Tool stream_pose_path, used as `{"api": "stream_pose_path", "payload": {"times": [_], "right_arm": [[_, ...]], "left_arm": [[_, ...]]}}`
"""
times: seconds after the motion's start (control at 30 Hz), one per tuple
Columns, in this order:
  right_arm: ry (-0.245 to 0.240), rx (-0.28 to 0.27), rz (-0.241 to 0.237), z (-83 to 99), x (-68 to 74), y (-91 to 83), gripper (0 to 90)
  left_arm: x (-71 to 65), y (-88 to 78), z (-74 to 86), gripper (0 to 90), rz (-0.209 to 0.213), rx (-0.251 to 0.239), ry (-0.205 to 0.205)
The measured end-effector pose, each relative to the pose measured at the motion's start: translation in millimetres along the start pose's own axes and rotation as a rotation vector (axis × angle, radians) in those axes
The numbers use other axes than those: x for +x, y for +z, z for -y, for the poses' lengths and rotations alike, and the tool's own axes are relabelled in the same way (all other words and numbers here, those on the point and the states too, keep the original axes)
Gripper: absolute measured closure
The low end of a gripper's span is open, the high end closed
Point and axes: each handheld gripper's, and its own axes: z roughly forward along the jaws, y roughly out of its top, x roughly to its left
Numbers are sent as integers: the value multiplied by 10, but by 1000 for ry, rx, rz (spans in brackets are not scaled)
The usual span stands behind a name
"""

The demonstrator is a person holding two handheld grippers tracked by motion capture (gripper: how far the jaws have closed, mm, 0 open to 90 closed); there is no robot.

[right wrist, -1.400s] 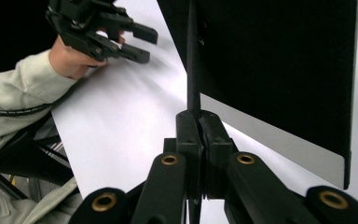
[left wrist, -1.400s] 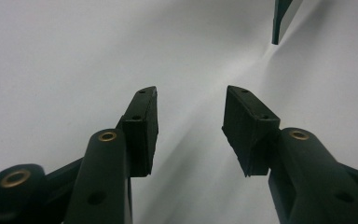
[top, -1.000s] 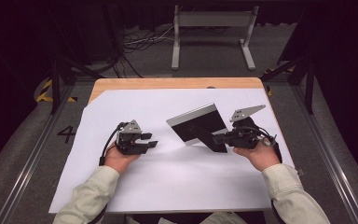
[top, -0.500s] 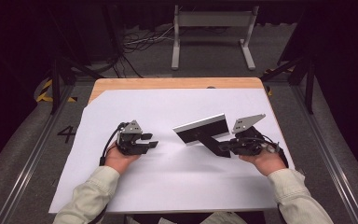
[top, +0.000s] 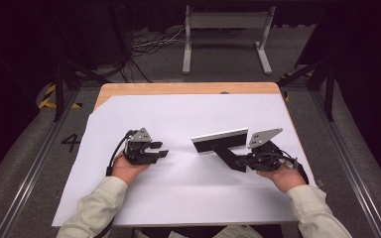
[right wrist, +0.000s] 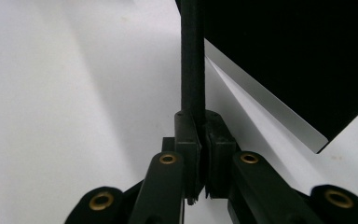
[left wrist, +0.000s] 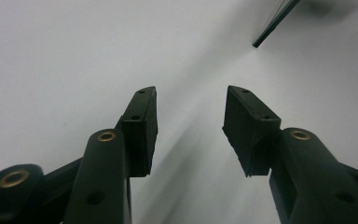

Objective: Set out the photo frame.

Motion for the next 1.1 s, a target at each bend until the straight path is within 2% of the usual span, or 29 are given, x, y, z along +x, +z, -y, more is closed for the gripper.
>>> {"api": "stream_pose_path", "payload": {"times": [0.47, 0.73, 0.83, 1.1], "right_arm": [[27, 44, 42, 194, 14, 107, 834], [40, 20, 53, 233, 25, 109, 814], [70, -7, 45, 263, 28, 93, 732], [113, -101, 72, 394, 33, -69, 676]], "left_arm": [[-5, 18, -11, 545, 3, 0, 6], [-8, 25, -17, 544, 6, 2, 9], [-9, 27, -18, 544, 3, 0, 10], [-25, 45, -36, 541, 6, 6, 16]]}}
